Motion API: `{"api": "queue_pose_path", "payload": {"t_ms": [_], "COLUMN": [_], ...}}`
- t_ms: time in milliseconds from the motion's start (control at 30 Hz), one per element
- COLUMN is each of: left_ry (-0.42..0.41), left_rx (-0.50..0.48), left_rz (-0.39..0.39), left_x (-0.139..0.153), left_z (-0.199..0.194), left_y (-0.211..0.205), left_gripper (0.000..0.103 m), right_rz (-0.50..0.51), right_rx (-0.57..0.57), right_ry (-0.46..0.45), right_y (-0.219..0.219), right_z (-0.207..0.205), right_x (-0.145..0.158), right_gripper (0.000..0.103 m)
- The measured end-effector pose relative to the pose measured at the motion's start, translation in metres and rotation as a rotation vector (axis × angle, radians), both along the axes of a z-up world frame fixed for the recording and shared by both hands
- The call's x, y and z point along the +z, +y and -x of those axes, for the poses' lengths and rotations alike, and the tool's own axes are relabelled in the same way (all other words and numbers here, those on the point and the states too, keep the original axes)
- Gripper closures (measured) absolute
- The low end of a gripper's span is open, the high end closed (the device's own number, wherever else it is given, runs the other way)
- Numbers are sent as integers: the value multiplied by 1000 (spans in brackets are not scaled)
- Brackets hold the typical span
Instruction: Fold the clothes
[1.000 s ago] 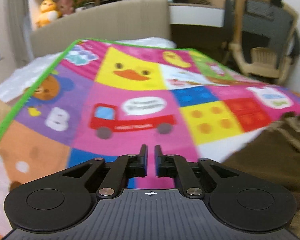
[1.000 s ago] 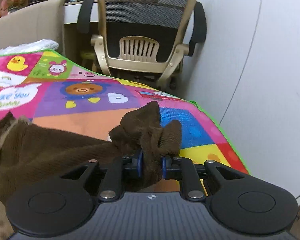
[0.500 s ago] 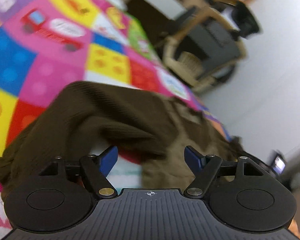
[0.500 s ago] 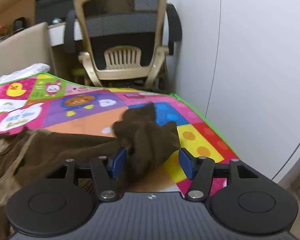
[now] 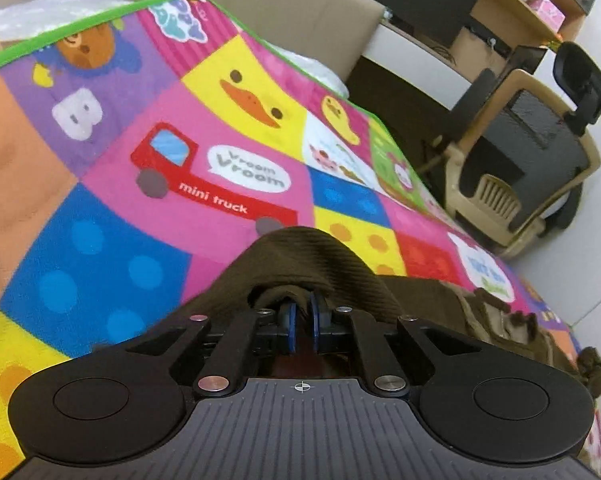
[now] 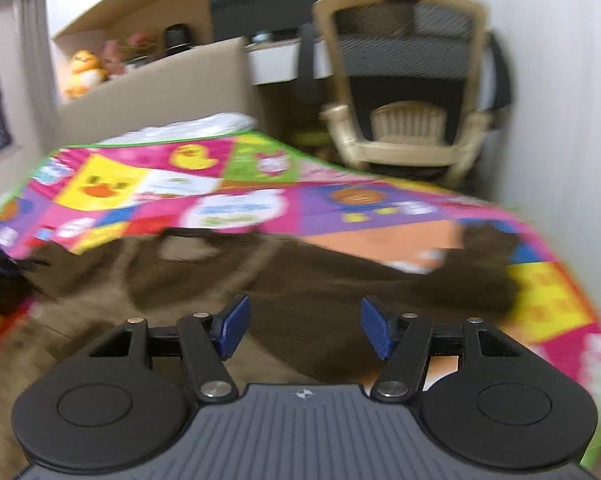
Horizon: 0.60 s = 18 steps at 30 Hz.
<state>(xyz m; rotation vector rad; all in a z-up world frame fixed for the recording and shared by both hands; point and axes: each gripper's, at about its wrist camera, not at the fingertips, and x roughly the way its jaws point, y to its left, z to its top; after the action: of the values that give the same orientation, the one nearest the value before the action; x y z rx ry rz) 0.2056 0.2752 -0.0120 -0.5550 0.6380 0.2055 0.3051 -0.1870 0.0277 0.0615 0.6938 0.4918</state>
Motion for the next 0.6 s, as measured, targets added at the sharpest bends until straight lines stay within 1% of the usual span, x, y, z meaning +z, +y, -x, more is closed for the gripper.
{"api": "queue_pose_path", "payload": {"t_ms": [33, 67, 100, 167, 200, 233, 300, 333, 367, 400, 467, 533, 600], "left_ry": [-7, -15, -23, -36, -44, -50, -63, -71, -80, -89, -99, -99, -87], "left_rx": [-15, -31, -46, -75, -91, -105, -125, -134, -142, -150, -163, -170, -158], "left_rz": [10, 13, 16, 29, 40, 49, 56, 56, 53, 51, 43, 38, 63], "left_x": [1, 2, 3, 5, 5, 5, 8, 10, 12, 14, 16, 15, 10], "left_z": [4, 10, 16, 27, 33, 37, 43, 48, 51, 55, 59, 61, 63], "left_y": [-1, -4, -6, -9, -11, -12, -13, -13, -13, -13, -13, -13, -10], "left_gripper": [82, 70, 65, 51, 49, 45, 34, 28, 23, 21, 14, 11, 11], "right_rz": [-32, -52, -44, -18, -8, -7, -41, -69, -98, -99, -91, -69, -7], "right_rx": [26, 47, 53, 49, 28, 8, -5, -4, -1, -23, -74, -112, -100], "right_ry": [47, 86, 105, 143, 180, 216, 274, 258, 236, 189, 87, 66, 44], "right_y": [10, 21, 34, 58, 67, 72, 80, 81, 82, 81, 78, 76, 78], "right_z": [-12, -26, -38, -64, -78, -87, -104, -108, -111, -114, -118, -119, -110], "right_x": [-4, -9, -14, -26, -33, -40, -51, -50, -48, -45, -40, -43, -46], "right_gripper": [41, 41, 41, 41, 41, 41, 40, 40, 41, 41, 42, 42, 42]}}
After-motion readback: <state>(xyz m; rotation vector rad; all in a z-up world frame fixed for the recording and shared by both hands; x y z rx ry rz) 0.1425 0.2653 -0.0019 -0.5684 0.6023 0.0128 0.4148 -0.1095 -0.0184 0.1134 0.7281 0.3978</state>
